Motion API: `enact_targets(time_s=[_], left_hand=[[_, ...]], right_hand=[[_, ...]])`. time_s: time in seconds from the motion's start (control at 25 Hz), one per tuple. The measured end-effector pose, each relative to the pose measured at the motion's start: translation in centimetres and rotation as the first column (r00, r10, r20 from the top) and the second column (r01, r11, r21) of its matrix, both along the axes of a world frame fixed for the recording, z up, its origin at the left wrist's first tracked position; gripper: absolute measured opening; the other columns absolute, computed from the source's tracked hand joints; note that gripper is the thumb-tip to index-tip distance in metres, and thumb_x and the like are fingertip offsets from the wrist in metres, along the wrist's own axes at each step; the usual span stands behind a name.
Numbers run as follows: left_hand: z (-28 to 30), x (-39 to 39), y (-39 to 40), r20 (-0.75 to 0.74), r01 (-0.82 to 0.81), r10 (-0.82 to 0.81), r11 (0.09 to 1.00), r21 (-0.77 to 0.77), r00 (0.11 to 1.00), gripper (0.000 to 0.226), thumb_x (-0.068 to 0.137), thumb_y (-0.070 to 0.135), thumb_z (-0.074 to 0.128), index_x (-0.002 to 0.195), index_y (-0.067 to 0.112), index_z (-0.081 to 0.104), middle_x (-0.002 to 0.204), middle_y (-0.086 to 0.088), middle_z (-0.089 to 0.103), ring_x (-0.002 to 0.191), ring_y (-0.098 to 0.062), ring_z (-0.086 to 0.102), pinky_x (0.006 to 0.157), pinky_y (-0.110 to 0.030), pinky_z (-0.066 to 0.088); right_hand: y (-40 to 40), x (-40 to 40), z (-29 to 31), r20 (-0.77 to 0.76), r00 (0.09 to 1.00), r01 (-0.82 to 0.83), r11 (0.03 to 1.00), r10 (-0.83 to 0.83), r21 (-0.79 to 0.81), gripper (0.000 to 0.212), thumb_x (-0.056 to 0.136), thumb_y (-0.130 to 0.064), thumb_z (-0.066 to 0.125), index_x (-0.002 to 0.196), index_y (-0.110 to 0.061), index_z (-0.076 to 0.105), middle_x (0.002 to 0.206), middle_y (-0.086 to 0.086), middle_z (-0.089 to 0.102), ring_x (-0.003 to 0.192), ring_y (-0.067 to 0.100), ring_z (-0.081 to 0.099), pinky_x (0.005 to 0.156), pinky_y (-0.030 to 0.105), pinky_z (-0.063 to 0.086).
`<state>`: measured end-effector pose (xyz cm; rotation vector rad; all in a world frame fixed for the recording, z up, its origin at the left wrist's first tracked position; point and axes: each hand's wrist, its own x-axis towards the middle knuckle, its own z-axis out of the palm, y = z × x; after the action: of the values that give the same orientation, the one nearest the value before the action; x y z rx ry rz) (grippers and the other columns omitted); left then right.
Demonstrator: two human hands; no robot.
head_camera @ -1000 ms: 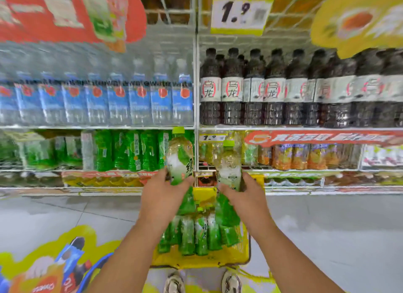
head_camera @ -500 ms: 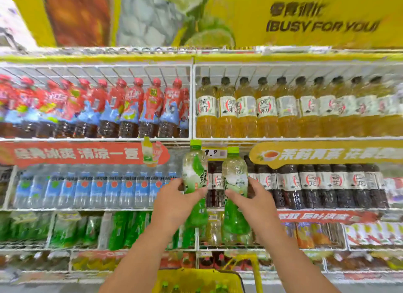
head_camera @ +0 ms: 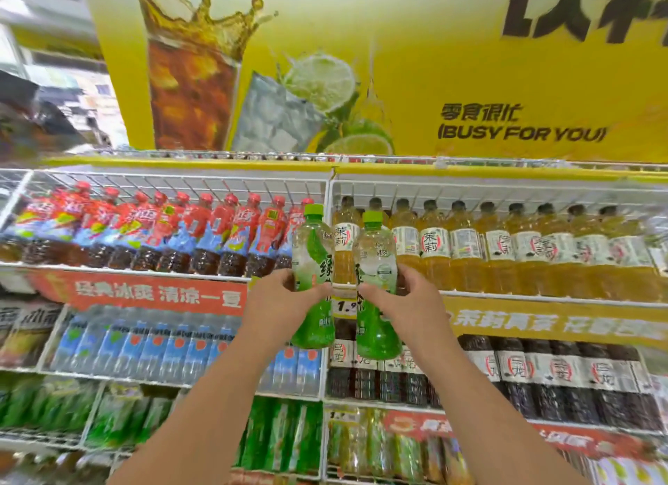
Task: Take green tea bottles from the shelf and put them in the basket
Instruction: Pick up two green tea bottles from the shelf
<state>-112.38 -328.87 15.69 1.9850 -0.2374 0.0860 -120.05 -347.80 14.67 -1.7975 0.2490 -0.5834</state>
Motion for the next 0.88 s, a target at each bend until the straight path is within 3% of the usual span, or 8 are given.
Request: enact_targets(time_s=[0.12,0.24,0.44,0.52,0.64,0.72,0.8,0.88], left_hand=[[0.2,0.1,1.4,-0.006,-0.060,0.060,0.998,-0.011,0.998,0.033,0.072,0.055,0.084,0.091,0.029,0.074,0.083,0.008,0.076,0.081,-0.014,0.073,0.077,-0.042,0.062],[0.5,0.2,4.1,-0.014,-0.130,0.130,0.991,-0.011,0.991,0.028,0.073,0.052,0.084,0.089,0.031,0.074,0.084,0.010,0.076,0.083,-0.012,0.072,0.078,-0.039,0.061],[0.0,0.0,11.0,-0.033,-0.229,0.227,0.972,-0.060,0.973,0.033,0.070,0.052,0.086,0.094,0.033,0.075,0.086,0.015,0.076,0.084,-0.008,0.072,0.082,-0.040,0.060],[-0.8,-0.5,14.9,-0.036,-0.263,0.261,0.962,-0.078,0.965,0.030,0.072,0.049,0.086,0.095,0.033,0.075,0.087,0.014,0.075,0.083,-0.007,0.072,0.080,-0.039,0.061],[-1.5,-1.1,21.1,-0.036,-0.300,0.298,0.951,-0.073,0.954,0.020,0.075,0.045,0.085,0.085,0.035,0.071,0.085,0.014,0.073,0.082,-0.007,0.070,0.076,-0.035,0.060],[-1.6,-1.2,26.9,-0.042,-0.341,0.339,0.939,-0.056,0.940,0.021,0.076,0.047,0.084,0.083,0.036,0.067,0.089,0.014,0.070,0.085,-0.008,0.068,0.080,-0.036,0.059],[-1.6,-0.9,33.4,-0.034,-0.376,0.375,0.926,-0.040,0.926,0.031,0.074,0.053,0.082,0.093,0.033,0.070,0.099,0.011,0.070,0.094,-0.012,0.067,0.086,-0.039,0.058],[-1.3,-0.5,40.2,-0.017,-0.415,0.414,0.910,-0.011,0.910,0.043,0.074,0.056,0.081,0.106,0.028,0.071,0.105,0.010,0.070,0.096,-0.010,0.065,0.085,-0.035,0.055]], right_hand=[[0.8,1.4,0.3,-0.013,0.998,-0.064,0.998,0.064,-0.013,0.069,0.079,-0.048,0.084,0.139,-0.030,0.054,0.121,-0.019,0.060,0.113,0.010,0.057,0.091,0.032,0.047],[2.6,3.0,0.7,-0.039,0.989,-0.145,0.989,0.145,-0.013,0.048,0.080,-0.044,0.084,0.119,-0.040,0.058,0.106,-0.025,0.063,0.103,0.005,0.062,0.083,0.030,0.049],[9.2,5.3,0.2,-0.030,0.962,-0.270,0.963,0.271,0.021,0.044,0.079,-0.045,0.085,0.116,-0.041,0.061,0.106,-0.024,0.067,0.098,0.003,0.065,0.081,0.032,0.056],[13.5,6.4,-0.8,-0.037,0.952,-0.305,0.952,0.304,-0.010,0.045,0.077,-0.046,0.085,0.116,-0.040,0.064,0.105,-0.024,0.070,0.097,0.000,0.066,0.078,0.030,0.055],[20.2,7.6,-1.6,-0.044,0.940,-0.339,0.940,0.337,-0.033,0.041,0.073,-0.050,0.086,0.109,-0.040,0.070,0.105,-0.018,0.073,0.099,0.006,0.068,0.081,0.036,0.059],[26.0,8.3,-1.4,-0.039,0.917,-0.398,0.917,0.398,-0.007,0.034,0.078,-0.039,0.086,0.107,-0.037,0.070,0.100,-0.016,0.075,0.087,-0.002,0.069,0.071,0.023,0.058],[32.1,9.0,-1.3,-0.023,0.896,-0.442,0.897,0.443,0.011,0.034,0.080,-0.032,0.086,0.110,-0.034,0.070,0.097,-0.016,0.076,0.081,-0.006,0.069,0.064,0.016,0.054],[38.8,10.0,-1.5,-0.017,0.880,-0.475,0.880,0.475,0.012,0.038,0.077,-0.033,0.088,0.111,-0.033,0.072,0.096,-0.016,0.077,0.087,0.002,0.072,0.072,0.026,0.058]])
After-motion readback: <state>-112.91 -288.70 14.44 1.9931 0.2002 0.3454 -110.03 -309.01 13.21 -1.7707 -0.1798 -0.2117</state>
